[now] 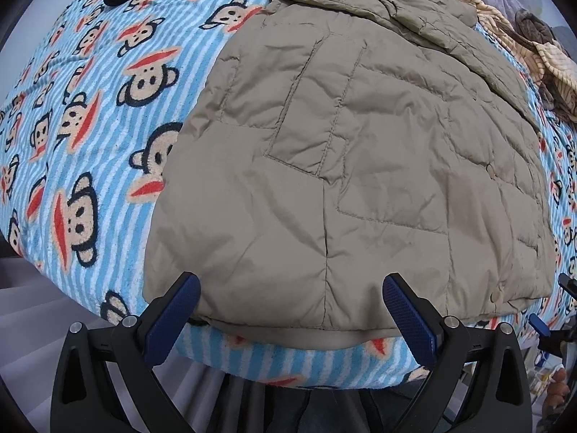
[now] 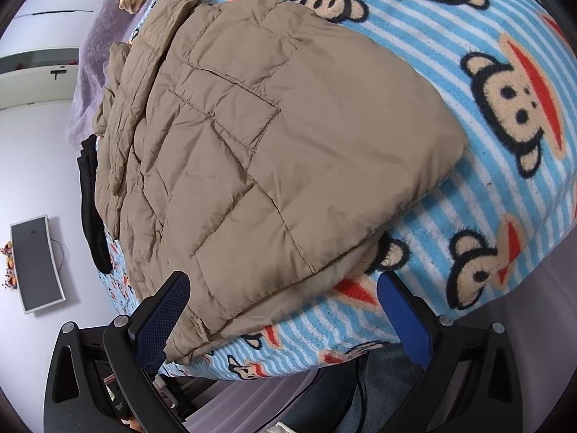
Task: Fold large clothes
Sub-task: 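Grasp the hem with both grippers and lift it up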
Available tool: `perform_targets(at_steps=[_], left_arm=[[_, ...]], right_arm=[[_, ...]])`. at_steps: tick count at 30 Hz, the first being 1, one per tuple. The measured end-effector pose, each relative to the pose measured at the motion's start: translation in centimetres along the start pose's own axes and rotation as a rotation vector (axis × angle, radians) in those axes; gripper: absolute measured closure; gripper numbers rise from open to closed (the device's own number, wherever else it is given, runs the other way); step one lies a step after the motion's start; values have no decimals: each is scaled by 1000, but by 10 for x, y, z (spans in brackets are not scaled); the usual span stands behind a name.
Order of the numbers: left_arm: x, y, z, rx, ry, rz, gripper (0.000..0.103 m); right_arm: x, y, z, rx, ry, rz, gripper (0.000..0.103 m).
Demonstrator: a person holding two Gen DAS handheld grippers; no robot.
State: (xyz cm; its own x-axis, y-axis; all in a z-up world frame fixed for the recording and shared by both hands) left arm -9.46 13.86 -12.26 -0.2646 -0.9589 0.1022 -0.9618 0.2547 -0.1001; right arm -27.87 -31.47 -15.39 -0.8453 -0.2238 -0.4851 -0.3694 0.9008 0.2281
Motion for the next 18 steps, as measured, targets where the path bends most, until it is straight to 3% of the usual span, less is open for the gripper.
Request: perform_targets(at_steps=[4, 8, 11, 18], left_arm=[[-10, 12, -4, 15, 41, -9, 1], [-21, 24, -7, 14, 151, -30, 1], [-34, 35, -4, -7, 233, -79, 1], [-48, 47, 16, -62, 333, -187, 1]], right_arm=[[6, 2, 1, -5, -4, 16, 0], [13, 2, 3, -12, -12, 35, 0], [18, 2, 5, -22, -29, 49, 0], [36, -2, 13, -35, -90, 115, 0]])
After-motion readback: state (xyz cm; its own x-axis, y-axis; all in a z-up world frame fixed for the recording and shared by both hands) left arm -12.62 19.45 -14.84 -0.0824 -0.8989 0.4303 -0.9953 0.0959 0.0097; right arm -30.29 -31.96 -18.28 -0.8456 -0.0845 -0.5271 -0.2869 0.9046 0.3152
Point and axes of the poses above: each gripper's, at about its wrist camera, not at the fingertips, and z roughly the way its jaws point, x to its right, y to its underside, the point moved 1 cm from there along z, roughly the way its jaws point, and after that the axes turned 6 degrees about z, right-handed, at the moved point
